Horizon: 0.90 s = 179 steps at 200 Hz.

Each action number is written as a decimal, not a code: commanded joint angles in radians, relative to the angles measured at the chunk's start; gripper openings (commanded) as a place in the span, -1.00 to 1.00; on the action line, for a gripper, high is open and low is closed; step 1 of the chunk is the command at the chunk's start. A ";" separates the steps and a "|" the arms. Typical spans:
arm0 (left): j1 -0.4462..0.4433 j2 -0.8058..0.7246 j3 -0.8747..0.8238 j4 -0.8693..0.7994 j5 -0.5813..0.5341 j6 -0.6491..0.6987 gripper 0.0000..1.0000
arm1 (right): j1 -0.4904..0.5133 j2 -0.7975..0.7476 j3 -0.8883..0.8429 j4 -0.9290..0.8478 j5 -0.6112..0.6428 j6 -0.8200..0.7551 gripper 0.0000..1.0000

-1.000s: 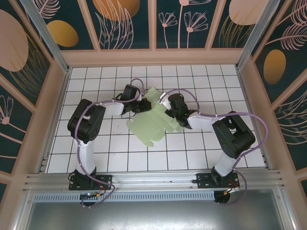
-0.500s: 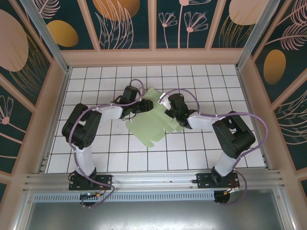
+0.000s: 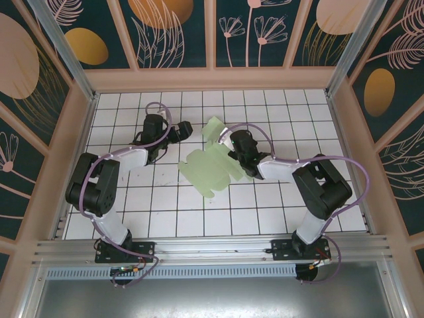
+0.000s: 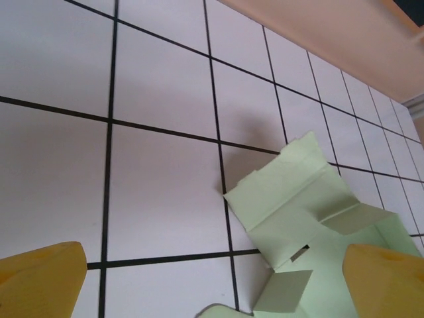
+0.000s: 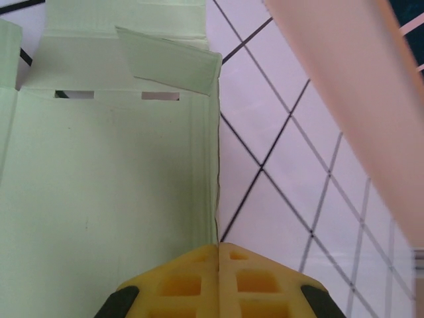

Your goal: Fold the paper box

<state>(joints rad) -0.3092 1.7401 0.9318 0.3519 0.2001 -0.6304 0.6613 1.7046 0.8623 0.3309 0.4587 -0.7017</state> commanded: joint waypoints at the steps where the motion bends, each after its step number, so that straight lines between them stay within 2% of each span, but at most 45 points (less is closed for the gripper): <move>1: 0.019 -0.012 -0.017 0.068 -0.016 -0.012 0.98 | 0.031 -0.031 -0.020 0.126 0.132 -0.122 -1.00; 39: 0.054 0.013 -0.016 0.104 0.039 0.003 0.98 | 0.076 -0.025 -0.049 0.325 0.232 -0.306 -1.00; 78: 0.057 0.022 -0.010 0.105 0.031 0.045 0.98 | 0.105 0.018 -0.007 0.335 0.287 -0.383 -1.00; 116: 0.059 0.036 -0.010 0.108 0.044 0.060 0.97 | 0.148 0.093 -0.008 0.512 0.360 -0.511 -1.00; 147: 0.066 0.058 0.006 0.113 0.062 0.042 0.98 | 0.177 0.130 -0.015 0.557 0.362 -0.533 -1.00; 179: 0.077 0.070 0.012 0.124 0.068 0.023 0.97 | 0.194 0.172 -0.057 0.715 0.376 -0.615 -1.00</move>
<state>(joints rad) -0.2478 1.7908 0.9199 0.4278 0.2474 -0.5964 0.8421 1.8488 0.8322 0.8589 0.7933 -1.2430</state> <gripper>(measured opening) 0.988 0.052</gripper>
